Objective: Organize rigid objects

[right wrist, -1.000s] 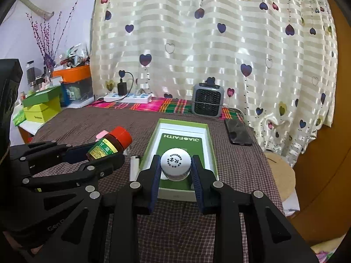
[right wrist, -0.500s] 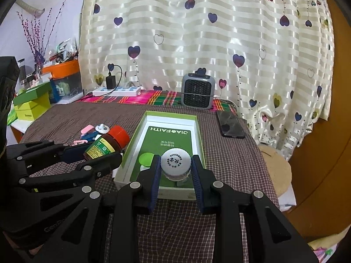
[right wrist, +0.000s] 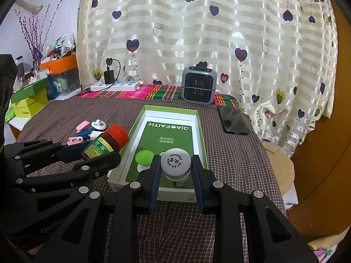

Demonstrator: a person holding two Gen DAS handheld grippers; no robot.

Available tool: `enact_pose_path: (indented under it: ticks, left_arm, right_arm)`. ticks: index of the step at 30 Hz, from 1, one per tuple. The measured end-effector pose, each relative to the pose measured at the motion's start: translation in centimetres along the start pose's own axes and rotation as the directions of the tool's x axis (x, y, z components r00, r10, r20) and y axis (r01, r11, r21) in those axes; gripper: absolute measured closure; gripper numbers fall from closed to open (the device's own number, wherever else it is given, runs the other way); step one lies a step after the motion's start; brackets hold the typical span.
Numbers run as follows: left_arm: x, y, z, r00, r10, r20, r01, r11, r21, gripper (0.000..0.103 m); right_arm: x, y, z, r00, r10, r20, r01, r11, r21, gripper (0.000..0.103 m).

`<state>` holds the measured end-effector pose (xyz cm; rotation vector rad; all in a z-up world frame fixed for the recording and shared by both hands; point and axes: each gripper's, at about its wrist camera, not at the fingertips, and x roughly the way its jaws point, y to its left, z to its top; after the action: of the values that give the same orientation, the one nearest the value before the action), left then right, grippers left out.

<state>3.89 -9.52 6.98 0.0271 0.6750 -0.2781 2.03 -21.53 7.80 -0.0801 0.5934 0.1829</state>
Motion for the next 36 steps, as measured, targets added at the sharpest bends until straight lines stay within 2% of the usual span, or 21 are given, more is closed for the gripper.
enact_pose_path:
  ticks: [16, 30, 36]
  left_arm:
    - [4.1, 0.5, 0.4, 0.997, -0.029, -0.065, 0.029, 1.000, -0.009, 0.072]
    - [5.4, 1.3, 0.5, 0.996, -0.003, -0.094, 0.001, 1.000, -0.024, 0.072]
    - [6.6, 1.3, 1.1, 0.992, -0.023, -0.123, 0.019, 0.999, -0.033, 0.072]
  right_arm:
    - [4.2, -1.6, 0.0, 0.997, 0.037, -0.063, -0.035, 0.999, 0.041, 0.074]
    - [7.0, -2.0, -0.4, 0.982, 0.152, -0.114, -0.144, 0.986, 0.079, 0.074]
    - [8.1, -2.2, -0.6, 0.973, 0.183, -0.138, -0.173, 0.982, 0.081, 0.074]
